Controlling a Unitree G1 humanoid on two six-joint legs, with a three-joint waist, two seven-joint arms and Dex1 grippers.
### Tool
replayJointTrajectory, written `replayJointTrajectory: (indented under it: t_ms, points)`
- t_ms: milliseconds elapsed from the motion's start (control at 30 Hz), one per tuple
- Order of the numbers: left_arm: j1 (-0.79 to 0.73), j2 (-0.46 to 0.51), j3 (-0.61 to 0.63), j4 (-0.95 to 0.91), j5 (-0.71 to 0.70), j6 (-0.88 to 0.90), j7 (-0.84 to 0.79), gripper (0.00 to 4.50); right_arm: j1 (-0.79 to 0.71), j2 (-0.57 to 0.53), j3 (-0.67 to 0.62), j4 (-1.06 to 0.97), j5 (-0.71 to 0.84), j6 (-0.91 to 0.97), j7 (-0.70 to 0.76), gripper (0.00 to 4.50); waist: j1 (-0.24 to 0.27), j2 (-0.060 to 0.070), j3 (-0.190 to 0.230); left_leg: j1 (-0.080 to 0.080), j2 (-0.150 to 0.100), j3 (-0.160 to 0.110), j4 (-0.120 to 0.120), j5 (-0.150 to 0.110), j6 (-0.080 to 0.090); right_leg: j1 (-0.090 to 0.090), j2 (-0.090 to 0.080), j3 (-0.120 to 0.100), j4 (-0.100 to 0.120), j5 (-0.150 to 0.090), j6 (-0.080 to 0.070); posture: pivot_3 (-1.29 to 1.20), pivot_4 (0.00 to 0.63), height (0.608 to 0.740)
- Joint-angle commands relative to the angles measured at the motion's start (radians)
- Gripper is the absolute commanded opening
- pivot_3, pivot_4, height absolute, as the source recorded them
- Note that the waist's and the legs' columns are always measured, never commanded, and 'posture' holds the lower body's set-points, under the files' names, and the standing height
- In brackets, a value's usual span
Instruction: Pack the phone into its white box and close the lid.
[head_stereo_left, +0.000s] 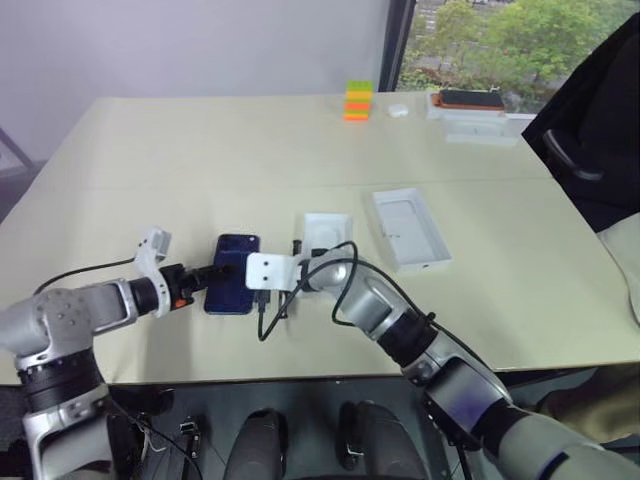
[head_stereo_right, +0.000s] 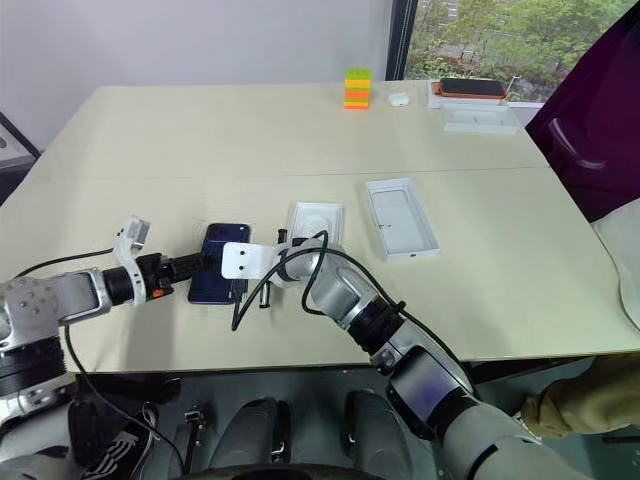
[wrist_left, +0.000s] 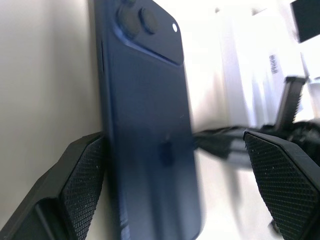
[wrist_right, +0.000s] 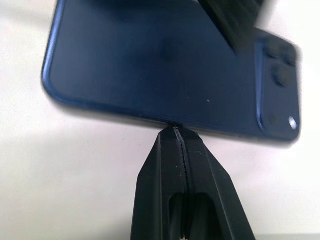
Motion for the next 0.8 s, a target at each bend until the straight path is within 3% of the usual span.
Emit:
replayJointTrajectory:
  t_ms: [33, 400, 500, 567, 800]
  points:
    - [0.000, -0.013, -0.004, 0.006, -0.028, 0.049, 0.000, 4.46, -0.012, 0.026, 0.012, -0.011, 0.014, -0.013, 0.001, 0.00, -0.002, 0.000, 0.000, 0.000, 0.000, 0.000, 0.000, 0.000, 0.000, 0.000, 0.000, 0.000, 0.000, 0.000, 0.000, 0.00, 0.150, 0.740]
    - [0.047, 0.013, -0.011, 0.016, -0.028, -0.006, 0.009, 4.46, -0.005, 0.020, 0.013, -0.007, 0.010, -0.026, -0.008, 0.00, -0.003, 0.000, 0.000, -0.001, 0.001, 0.000, 0.000, 0.000, 0.000, -0.001, 0.000, 0.000, -0.001, 0.000, 0.000, 0.00, 0.150, 0.740]
    - [0.046, 0.019, -0.003, 0.066, -0.023, -0.043, 0.006, 3.63, -0.004, 0.013, 0.013, -0.001, 0.007, -0.036, -0.011, 0.00, -0.003, 0.000, 0.000, -0.001, 0.001, 0.000, 0.000, 0.000, 0.000, -0.001, 0.001, 0.000, -0.001, 0.000, 0.000, 0.00, 0.150, 0.740]
    - [0.046, 0.015, -0.004, 0.077, -0.031, -0.048, 0.006, 2.80, -0.001, 0.010, 0.011, -0.005, 0.009, -0.036, -0.009, 0.00, -0.003, 0.000, 0.000, -0.001, 0.001, 0.000, 0.000, 0.000, 0.000, -0.001, 0.001, 0.000, -0.001, 0.000, 0.000, 0.00, 0.150, 0.740]
    - [0.071, 0.003, -0.011, 0.098, -0.053, -0.062, 0.002, 2.80, 0.007, 0.005, 0.014, -0.020, 0.006, -0.031, -0.007, 0.00, -0.003, 0.000, 0.000, -0.001, 0.001, 0.000, 0.000, 0.000, 0.000, -0.001, 0.000, 0.000, -0.001, 0.000, 0.000, 0.00, 0.150, 0.740]
